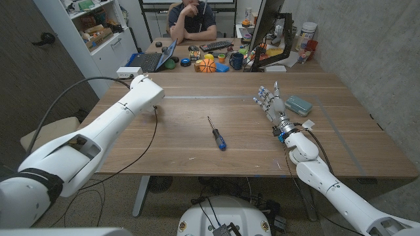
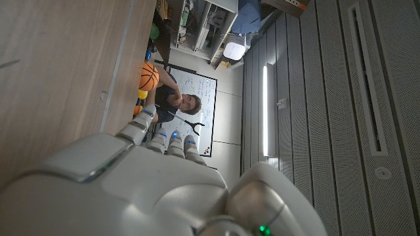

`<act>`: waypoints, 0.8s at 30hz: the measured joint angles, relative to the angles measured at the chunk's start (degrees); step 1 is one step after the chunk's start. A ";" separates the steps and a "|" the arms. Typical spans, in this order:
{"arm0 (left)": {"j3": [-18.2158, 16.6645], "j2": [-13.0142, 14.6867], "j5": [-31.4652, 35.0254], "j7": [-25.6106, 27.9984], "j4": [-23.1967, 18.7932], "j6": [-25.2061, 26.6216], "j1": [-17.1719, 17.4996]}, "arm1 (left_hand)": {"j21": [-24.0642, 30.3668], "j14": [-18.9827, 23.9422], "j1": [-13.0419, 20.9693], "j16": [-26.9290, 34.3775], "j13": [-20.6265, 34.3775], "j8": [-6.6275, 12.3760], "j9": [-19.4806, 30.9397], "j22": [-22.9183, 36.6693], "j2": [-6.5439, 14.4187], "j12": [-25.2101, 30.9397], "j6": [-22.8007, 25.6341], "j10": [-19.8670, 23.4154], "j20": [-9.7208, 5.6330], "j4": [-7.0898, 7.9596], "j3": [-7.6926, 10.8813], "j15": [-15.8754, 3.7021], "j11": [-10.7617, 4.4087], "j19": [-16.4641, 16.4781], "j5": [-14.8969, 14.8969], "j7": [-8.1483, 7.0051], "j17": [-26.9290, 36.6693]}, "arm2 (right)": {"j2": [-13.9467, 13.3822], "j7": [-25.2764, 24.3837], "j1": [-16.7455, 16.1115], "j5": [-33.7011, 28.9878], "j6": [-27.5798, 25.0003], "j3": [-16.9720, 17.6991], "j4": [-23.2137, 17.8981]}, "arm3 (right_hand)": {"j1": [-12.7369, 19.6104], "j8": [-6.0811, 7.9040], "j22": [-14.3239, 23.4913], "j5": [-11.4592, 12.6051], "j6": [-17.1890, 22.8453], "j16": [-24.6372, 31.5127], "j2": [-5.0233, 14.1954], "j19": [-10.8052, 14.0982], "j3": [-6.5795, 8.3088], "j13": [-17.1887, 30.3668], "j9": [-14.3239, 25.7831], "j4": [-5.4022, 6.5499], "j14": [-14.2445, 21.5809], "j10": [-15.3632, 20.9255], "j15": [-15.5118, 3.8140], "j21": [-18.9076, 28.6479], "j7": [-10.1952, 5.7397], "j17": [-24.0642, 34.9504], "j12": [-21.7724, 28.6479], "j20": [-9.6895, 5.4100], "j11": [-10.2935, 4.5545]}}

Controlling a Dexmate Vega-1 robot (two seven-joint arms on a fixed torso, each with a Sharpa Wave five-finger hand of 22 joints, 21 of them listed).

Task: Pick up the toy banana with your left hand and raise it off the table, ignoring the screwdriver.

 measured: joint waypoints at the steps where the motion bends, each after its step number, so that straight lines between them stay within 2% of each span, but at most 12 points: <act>1: -0.09 0.09 0.15 0.15 -0.40 -0.10 0.09 | 0.00 0.00 0.00 0.00 0.00 0.00 0.00 0.00 0.00 0.00 0.00 0.00 0.00 0.00 0.00 0.00 0.00 0.00 0.00 0.00 0.00 | 0.00 -0.02 0.00 -0.03 -0.03 -0.02 -0.01 | 0.01 0.00 0.00 0.00 0.00 0.00 0.01 0.00 0.00 0.00 0.00 0.00 0.00 0.00 0.00 0.00 0.00 0.00 0.00 0.00 0.00; 15: -1.06 1.40 1.43 1.27 -4.38 -1.61 1.14 | 0.00 0.00 -0.01 0.00 0.00 0.00 0.00 0.01 -0.02 0.00 0.00 0.00 0.00 0.00 0.00 0.00 0.00 0.00 -0.11 0.00 -0.01 | 0.07 -0.72 0.12 -0.67 -0.55 -0.43 -0.09 | 0.01 0.00 0.00 0.00 0.00 0.00 0.01 0.00 -0.24 0.00 0.00 -0.24 0.00 0.00 0.00 0.00 0.00 0.00 0.00 0.00 0.00; 24: -1.63 2.14 2.26 1.93 -6.55 -2.88 2.15 | 0.00 0.00 -0.08 -0.46 -0.01 0.00 0.00 0.01 -0.11 0.00 0.00 -0.01 0.01 0.00 0.00 0.00 0.01 0.00 -0.27 0.00 -0.01 | 0.21 -1.37 0.31 -1.19 -0.98 -0.72 -0.19 | 0.01 0.00 0.00 0.00 0.00 0.00 0.01 0.00 -0.48 0.00 0.00 0.01 0.00 0.00 0.00 0.00 0.00 0.00 0.00 0.00 0.00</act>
